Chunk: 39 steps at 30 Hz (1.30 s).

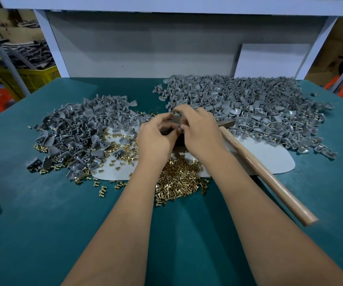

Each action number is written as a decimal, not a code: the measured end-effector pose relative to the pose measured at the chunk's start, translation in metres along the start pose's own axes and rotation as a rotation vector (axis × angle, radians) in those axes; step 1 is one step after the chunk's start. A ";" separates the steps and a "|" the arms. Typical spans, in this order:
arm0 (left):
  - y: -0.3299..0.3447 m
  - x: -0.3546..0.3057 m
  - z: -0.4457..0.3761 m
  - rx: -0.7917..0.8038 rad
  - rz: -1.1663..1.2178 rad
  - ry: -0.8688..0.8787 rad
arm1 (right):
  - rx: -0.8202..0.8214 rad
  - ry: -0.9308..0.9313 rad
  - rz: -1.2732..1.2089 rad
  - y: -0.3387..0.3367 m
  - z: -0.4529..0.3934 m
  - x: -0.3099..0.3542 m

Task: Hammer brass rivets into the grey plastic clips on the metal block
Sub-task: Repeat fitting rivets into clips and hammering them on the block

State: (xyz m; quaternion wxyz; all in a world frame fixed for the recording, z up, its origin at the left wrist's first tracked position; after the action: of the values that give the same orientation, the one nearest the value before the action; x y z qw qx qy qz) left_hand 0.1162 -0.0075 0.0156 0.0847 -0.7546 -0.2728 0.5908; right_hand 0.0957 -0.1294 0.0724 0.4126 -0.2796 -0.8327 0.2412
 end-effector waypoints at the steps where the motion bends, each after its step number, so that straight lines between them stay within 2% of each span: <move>1: -0.001 0.000 0.000 -0.006 0.004 0.008 | -0.004 0.010 -0.007 0.000 0.001 -0.002; 6: -0.003 -0.001 0.001 -0.005 0.011 0.003 | -0.049 0.057 -0.182 -0.003 0.003 -0.011; 12: -0.006 -0.006 0.005 -0.014 -0.015 -0.010 | -0.204 0.210 -0.353 -0.014 0.010 -0.029; 20: -0.008 -0.010 0.009 -0.015 0.002 0.014 | -0.108 0.176 -0.181 -0.004 0.006 -0.026; 39: -0.007 -0.012 0.009 -0.011 -0.040 0.011 | -0.173 0.179 -0.118 -0.001 0.001 -0.029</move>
State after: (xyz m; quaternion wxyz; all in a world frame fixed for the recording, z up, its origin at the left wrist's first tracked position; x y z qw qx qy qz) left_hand 0.1033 -0.0096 0.0263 0.0940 -0.7528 -0.2906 0.5832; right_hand 0.1091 -0.1490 0.0564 0.4730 -0.2850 -0.8253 0.1178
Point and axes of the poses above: each hand's wrist, its own z-axis away from the middle knuckle, its own y-axis out of the palm, x = y × z, the point moved 9 cm from there along -z, towards the middle knuckle, and after that the axes turned 14 degrees about -z, right-handed, at the moved point
